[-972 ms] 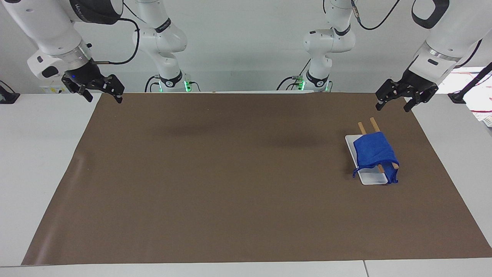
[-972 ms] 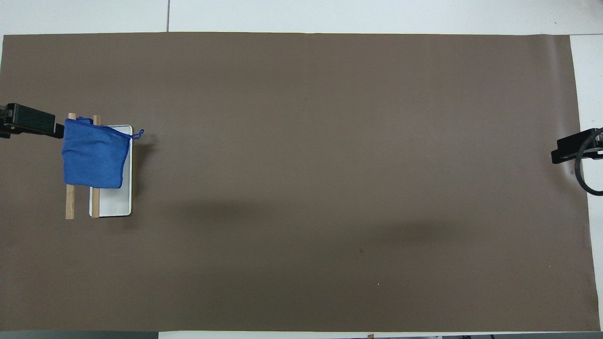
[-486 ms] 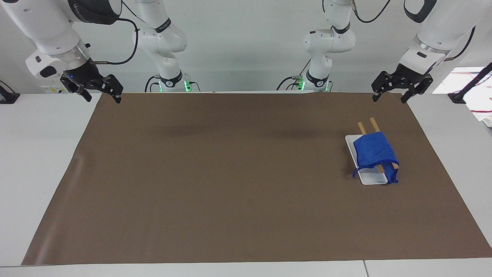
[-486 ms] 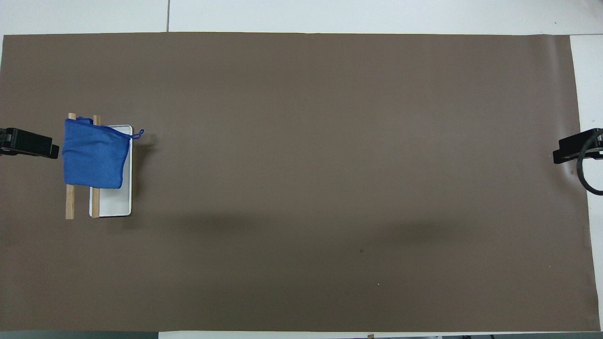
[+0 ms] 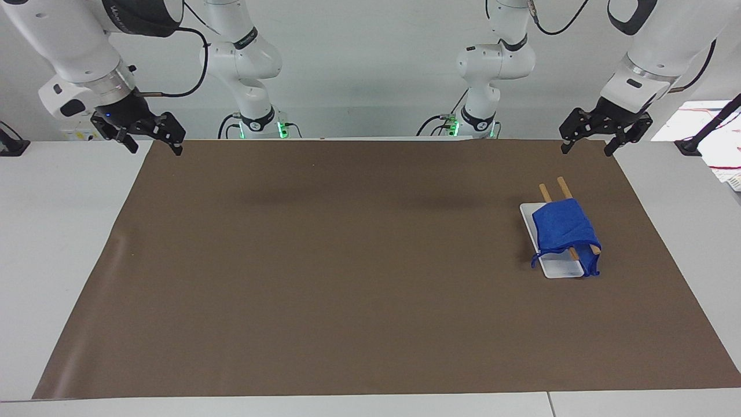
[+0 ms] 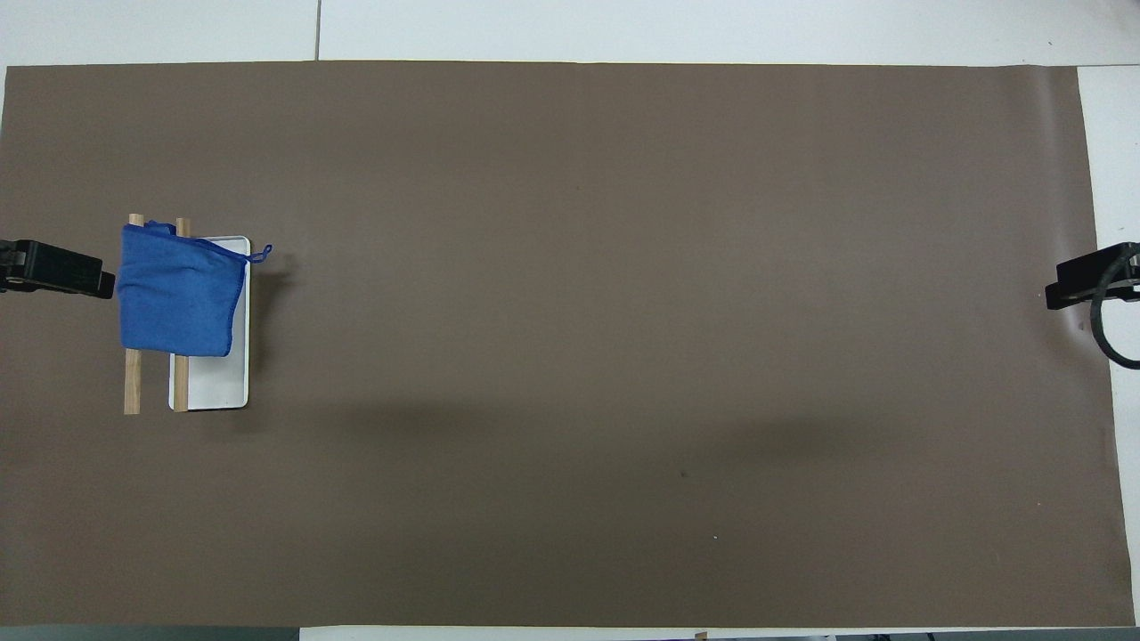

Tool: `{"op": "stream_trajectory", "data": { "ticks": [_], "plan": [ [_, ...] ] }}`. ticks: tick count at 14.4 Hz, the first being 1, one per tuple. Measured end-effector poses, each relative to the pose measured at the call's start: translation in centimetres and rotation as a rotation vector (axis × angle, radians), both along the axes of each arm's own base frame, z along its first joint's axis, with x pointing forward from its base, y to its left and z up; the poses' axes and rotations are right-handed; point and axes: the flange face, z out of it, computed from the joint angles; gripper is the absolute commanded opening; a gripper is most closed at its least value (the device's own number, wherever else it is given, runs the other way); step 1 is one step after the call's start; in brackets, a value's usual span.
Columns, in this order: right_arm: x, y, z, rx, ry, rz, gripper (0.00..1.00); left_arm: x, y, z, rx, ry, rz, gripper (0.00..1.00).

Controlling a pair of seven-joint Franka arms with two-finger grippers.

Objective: Right arm passes towel to left arm to hang

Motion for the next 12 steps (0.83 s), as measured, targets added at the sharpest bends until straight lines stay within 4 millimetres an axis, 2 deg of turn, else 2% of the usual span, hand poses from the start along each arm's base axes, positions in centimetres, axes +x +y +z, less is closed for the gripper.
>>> {"op": "stream_trajectory", "data": {
  "ticks": [12],
  "plan": [
    [0.00, 0.03, 0.02, 0.000, 0.000, 0.001, 1.00, 0.42, -0.05, -0.99, 0.001, 0.025, 0.000, 1.00]
  ]
}}
